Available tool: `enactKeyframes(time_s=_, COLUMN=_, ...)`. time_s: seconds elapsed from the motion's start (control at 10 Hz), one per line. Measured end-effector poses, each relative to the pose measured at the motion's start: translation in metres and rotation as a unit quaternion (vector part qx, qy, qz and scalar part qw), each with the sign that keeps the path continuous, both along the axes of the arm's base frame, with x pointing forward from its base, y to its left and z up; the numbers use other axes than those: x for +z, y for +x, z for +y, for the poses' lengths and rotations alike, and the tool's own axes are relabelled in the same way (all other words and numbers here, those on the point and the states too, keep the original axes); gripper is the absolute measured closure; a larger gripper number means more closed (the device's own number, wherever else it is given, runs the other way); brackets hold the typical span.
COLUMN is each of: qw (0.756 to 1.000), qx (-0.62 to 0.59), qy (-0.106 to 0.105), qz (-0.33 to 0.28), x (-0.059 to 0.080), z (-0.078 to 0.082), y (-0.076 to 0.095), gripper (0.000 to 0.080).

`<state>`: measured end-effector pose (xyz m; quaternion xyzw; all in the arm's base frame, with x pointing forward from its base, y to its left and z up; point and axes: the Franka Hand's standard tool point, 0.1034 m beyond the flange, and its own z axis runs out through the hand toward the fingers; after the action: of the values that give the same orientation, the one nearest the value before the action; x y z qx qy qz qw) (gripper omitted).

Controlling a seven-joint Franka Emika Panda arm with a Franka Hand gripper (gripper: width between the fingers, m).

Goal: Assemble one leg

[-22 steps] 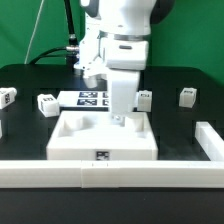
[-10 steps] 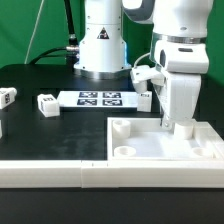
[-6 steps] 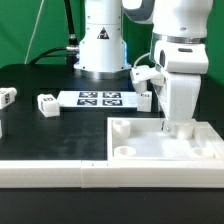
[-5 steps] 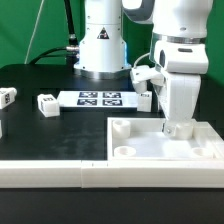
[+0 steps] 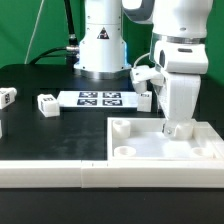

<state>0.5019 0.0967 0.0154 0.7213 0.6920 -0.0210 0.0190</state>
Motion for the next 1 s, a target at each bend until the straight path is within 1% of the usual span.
enactKeyframes(time_s=0.3, qw=1.0, qx=-0.02, qy=-0.004, qz=-0.017, x=0.041, z=-0.004, y=-0.021, gripper=0.0151)
enactKeyframes(time_s=0.5, qw=0.999, qx=-0.034, qy=-0.006, qz=-0.026, x=0.058, z=-0.007, y=-0.032, gripper=0.0151)
enactKeyframes(time_s=0.7, qw=0.999, qx=-0.04, qy=-0.006, qz=-0.024, x=0.055, z=-0.007, y=-0.033, gripper=0.0151)
enactKeyframes(time_s=0.9, qw=0.991, qx=-0.128, qy=-0.003, qz=-0.029, x=0.055, z=-0.006, y=-0.033, gripper=0.0151)
enactKeyframes(time_s=1.0, qw=0.984, qx=-0.178, qy=0.0, qz=-0.03, x=0.055, z=-0.006, y=-0.033, gripper=0.0151)
